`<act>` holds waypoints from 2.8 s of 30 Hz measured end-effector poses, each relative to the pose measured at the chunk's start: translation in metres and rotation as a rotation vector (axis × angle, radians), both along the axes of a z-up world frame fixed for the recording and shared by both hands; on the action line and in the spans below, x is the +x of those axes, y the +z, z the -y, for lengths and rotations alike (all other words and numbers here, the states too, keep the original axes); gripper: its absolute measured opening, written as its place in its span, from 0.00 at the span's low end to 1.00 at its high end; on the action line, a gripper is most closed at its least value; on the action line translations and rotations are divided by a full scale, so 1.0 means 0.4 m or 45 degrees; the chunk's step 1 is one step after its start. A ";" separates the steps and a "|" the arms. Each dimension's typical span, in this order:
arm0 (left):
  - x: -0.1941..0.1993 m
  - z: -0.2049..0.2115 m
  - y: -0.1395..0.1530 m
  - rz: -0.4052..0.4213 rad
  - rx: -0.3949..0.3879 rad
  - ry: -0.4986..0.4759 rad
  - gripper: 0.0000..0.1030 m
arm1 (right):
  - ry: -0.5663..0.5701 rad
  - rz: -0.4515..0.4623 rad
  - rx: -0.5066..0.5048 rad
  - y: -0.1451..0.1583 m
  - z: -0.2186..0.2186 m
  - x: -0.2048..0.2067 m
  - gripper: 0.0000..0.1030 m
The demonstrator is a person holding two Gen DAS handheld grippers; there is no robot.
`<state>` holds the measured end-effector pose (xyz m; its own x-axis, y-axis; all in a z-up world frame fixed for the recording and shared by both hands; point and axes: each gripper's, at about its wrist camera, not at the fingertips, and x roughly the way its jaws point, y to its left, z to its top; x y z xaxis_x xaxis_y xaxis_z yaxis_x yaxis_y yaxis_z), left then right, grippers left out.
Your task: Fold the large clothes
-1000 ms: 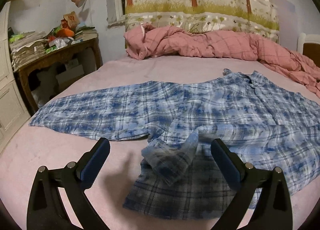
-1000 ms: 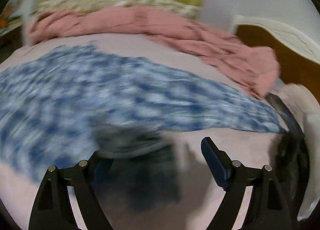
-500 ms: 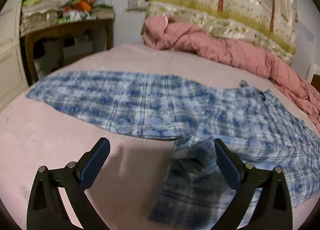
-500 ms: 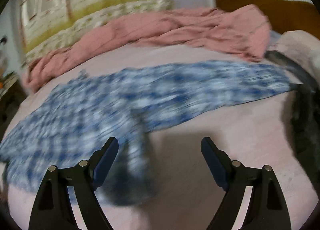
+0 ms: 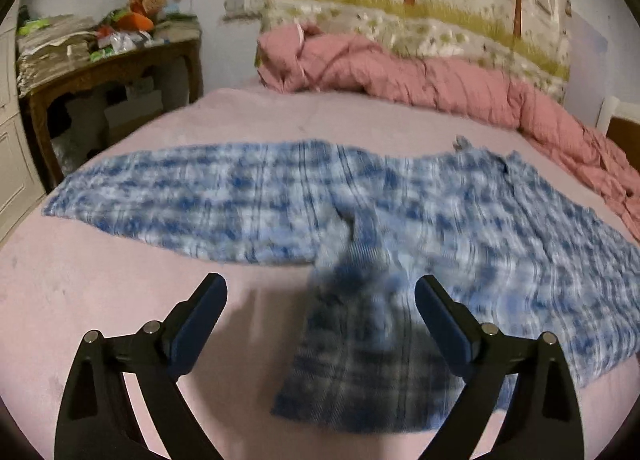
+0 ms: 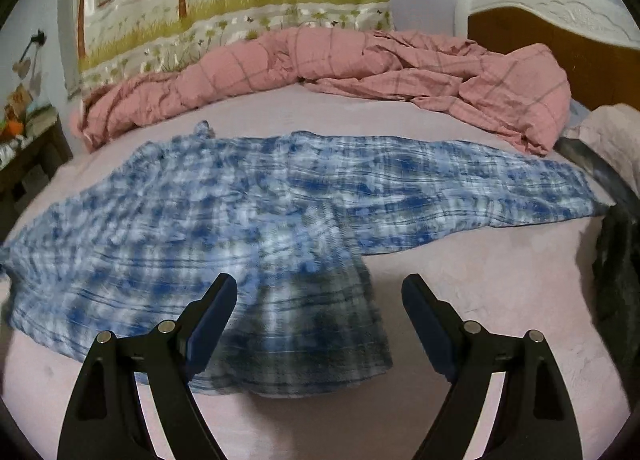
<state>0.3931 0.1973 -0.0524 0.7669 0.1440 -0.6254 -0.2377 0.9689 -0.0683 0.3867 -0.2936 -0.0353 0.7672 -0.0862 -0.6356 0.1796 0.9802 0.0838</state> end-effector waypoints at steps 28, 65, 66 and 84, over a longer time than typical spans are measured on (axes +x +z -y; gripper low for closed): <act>-0.006 0.128 -0.111 -0.128 -0.348 -0.058 0.86 | 0.072 -0.061 0.549 -0.139 -0.026 0.009 0.93; -0.619 0.170 -0.008 0.223 -0.051 -0.178 0.28 | 0.007 0.001 -0.030 -0.057 -0.073 -0.612 0.14; -0.641 0.185 0.000 0.257 0.014 -0.194 0.32 | 0.025 0.015 -0.055 -0.053 -0.081 -0.626 0.25; -0.647 0.268 0.007 0.188 0.003 -0.322 0.98 | 0.333 0.185 0.056 0.028 -0.290 -0.626 1.00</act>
<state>0.1344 0.0901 -0.0495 0.8612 -0.0623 -0.5044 0.0240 0.9963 -0.0821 0.1362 -0.1777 -0.0241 0.8430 0.1516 -0.5162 -0.0958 0.9864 0.1333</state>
